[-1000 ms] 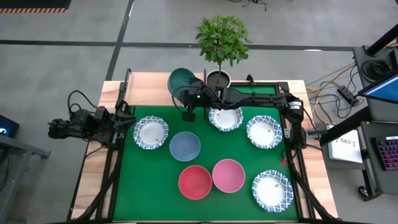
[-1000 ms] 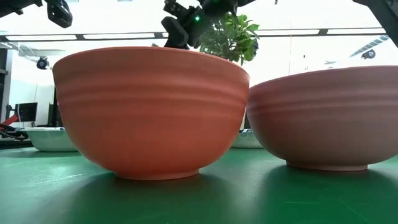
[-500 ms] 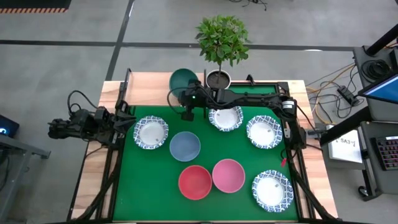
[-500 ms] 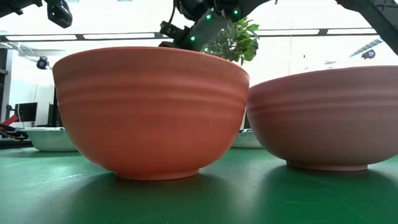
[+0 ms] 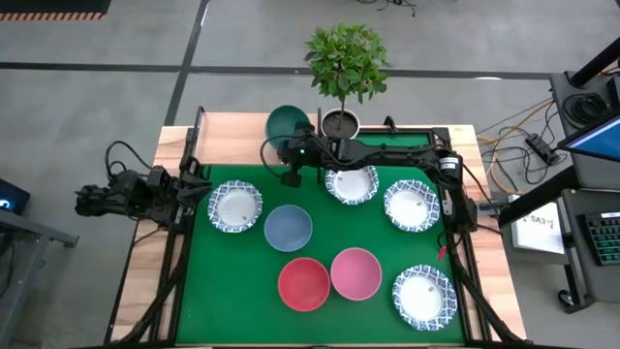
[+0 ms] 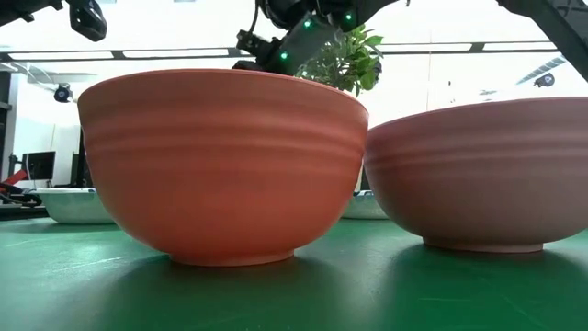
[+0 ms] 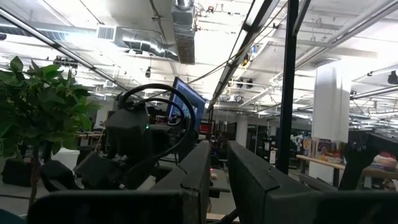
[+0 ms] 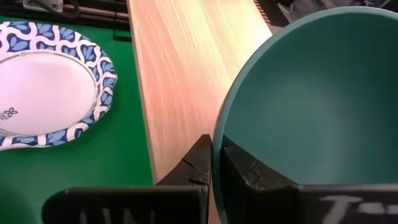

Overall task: Place and stack bowls onto a shelf
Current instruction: Put the green bowl on the shelf, then put the white patterned bowl on the shelf

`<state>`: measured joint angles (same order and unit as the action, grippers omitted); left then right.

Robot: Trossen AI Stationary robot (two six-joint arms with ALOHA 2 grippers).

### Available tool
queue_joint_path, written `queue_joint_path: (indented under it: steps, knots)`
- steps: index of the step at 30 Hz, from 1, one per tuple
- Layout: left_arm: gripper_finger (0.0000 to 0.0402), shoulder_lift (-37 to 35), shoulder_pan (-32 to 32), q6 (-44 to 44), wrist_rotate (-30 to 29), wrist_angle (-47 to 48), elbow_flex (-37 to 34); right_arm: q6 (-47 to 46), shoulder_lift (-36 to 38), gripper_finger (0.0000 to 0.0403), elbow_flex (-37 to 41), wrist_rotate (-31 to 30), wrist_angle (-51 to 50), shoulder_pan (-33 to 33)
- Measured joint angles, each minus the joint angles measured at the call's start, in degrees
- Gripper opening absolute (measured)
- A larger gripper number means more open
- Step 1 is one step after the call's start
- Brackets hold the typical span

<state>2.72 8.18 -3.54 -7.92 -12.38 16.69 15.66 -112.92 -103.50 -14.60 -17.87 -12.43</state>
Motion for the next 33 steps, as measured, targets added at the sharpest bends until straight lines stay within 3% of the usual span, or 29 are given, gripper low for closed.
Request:
queue_joint_path:
  steps: [6,19,33]
  knots:
    - [0.0039,0.0,-0.02,0.01,0.0,0.0,0.0,-0.42,0.0,0.0019,0.0,-0.01,0.15,0.0]
    - [0.0039,0.02,-0.02,0.01,0.0,0.0,0.0,-1.57,0.09,0.0112,0.0,-0.51,0.39,0.0]
    - [0.0039,0.02,-0.02,0.01,0.0,0.02,0.0,-0.21,0.11,0.0123,-6.69,-0.94,-4.58,0.02]
